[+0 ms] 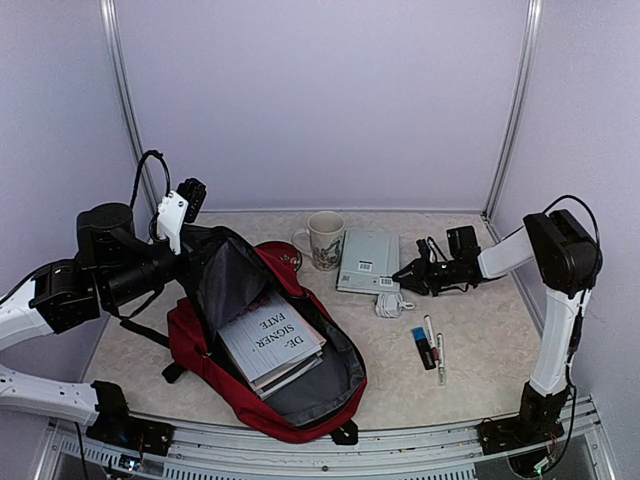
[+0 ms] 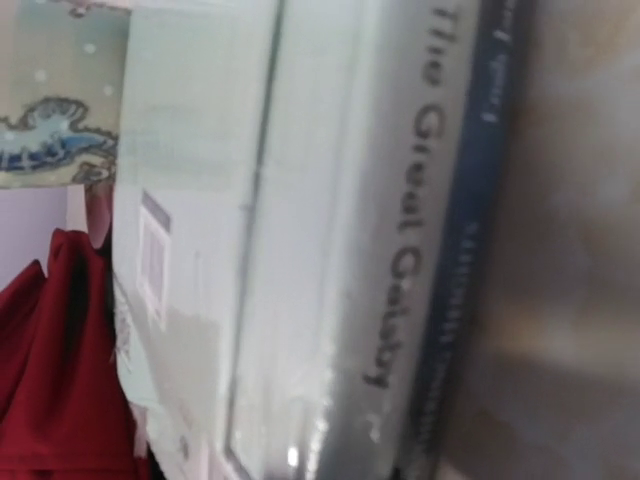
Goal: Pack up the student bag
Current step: Move the book to the center of the board.
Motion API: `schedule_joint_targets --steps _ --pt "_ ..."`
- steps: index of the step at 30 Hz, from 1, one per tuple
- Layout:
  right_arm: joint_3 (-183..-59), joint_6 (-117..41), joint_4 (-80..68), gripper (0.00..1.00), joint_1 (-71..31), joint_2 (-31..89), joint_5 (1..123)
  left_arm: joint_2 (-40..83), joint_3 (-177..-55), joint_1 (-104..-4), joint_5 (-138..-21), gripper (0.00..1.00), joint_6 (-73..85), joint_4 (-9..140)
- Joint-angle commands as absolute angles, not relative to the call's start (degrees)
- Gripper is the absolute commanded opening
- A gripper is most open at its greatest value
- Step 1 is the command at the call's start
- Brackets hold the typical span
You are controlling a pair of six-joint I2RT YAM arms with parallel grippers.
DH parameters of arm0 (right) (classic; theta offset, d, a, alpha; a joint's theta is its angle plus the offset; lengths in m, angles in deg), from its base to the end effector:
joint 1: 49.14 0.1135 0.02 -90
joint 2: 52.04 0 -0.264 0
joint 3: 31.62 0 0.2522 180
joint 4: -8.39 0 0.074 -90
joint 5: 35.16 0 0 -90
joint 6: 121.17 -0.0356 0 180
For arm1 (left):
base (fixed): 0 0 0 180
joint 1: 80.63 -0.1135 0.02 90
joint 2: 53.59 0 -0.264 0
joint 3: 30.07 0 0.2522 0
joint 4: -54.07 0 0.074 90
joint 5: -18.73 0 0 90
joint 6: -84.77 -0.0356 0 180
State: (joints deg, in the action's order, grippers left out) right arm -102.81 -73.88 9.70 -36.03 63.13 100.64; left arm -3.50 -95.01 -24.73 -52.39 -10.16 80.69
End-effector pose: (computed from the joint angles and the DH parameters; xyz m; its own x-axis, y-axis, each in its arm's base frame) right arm 0.3706 0.1125 0.1103 -0.9405 0.2665 -0.2107 -0.0457 0.5153 0.8558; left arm 0.1216 -0.1590 0.3587 -0.0619 0.2364 -0.9697 0.6135 0.7753 0.1499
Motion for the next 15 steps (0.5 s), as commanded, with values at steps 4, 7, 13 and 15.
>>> schedule_joint_targets --steps 4,7,13,15 --pt "-97.0 -69.7 7.4 0.15 -41.4 55.9 101.1 -4.2 -94.5 -25.3 -52.1 0.02 -10.2 77.0" --pt "-93.7 -67.0 4.9 0.11 -45.3 52.1 100.6 -4.2 -94.5 -25.3 -52.1 0.02 -10.2 77.2" --pt "-91.1 -60.6 -2.4 0.11 -52.6 45.7 98.7 -4.2 -94.4 -25.3 -52.2 0.02 -10.3 77.2" --pt "-91.8 -58.5 -5.3 0.14 -54.1 44.9 97.9 -4.2 -94.3 -25.3 -52.2 0.02 -10.3 77.2"
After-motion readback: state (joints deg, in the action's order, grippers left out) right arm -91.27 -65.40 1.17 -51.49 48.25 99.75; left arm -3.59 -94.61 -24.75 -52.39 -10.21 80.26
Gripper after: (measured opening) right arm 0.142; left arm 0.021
